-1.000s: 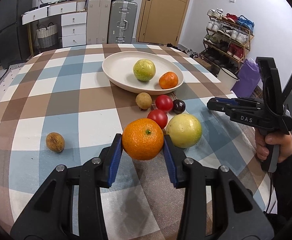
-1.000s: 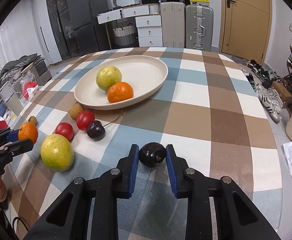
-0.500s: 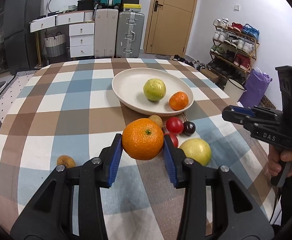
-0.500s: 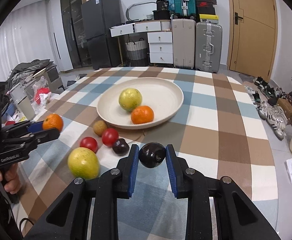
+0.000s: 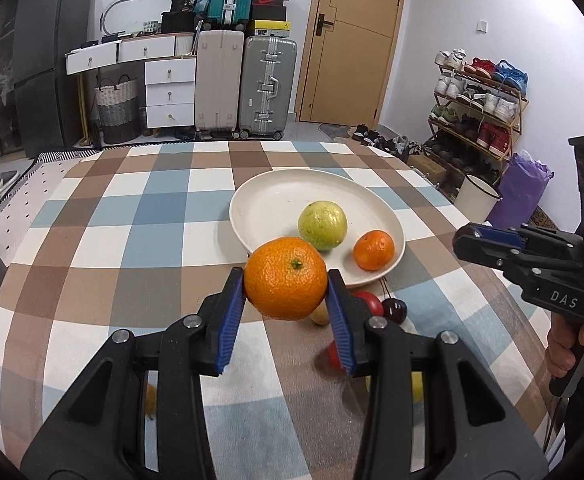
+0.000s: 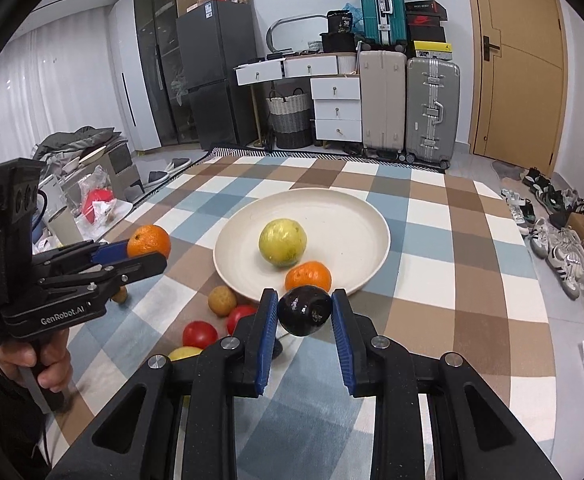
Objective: Organize fruits
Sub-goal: 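Lower the orange and plum onto the white plate and open both grippers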
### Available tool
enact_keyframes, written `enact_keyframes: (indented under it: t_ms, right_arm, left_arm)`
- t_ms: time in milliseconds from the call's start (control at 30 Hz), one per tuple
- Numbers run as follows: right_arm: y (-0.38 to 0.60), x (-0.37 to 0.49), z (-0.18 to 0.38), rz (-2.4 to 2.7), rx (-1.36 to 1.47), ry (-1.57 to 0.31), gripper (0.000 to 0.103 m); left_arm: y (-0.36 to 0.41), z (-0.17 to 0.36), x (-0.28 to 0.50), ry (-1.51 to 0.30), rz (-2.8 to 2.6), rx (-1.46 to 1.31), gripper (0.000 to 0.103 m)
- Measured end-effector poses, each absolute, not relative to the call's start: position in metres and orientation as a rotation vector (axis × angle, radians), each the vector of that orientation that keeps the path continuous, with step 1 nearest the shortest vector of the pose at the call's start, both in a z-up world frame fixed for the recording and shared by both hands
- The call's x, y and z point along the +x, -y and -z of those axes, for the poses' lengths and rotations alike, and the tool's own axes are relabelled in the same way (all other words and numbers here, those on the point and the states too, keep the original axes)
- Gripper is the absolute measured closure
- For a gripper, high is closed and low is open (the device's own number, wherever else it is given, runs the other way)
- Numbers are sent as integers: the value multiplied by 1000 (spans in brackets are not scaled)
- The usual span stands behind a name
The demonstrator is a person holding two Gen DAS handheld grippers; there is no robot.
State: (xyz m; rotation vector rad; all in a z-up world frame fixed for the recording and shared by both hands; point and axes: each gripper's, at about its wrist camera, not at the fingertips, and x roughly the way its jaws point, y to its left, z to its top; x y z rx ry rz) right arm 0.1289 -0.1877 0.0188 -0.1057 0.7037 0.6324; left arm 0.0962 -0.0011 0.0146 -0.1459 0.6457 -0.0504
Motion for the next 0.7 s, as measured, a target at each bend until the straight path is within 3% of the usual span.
enact_keyframes:
  t_ms: [700]
  right_arm:
    - [179, 189, -18, -647, -88, -702, 76]
  left_arm:
    - [3, -7, 177, -665, 35, -118, 66]
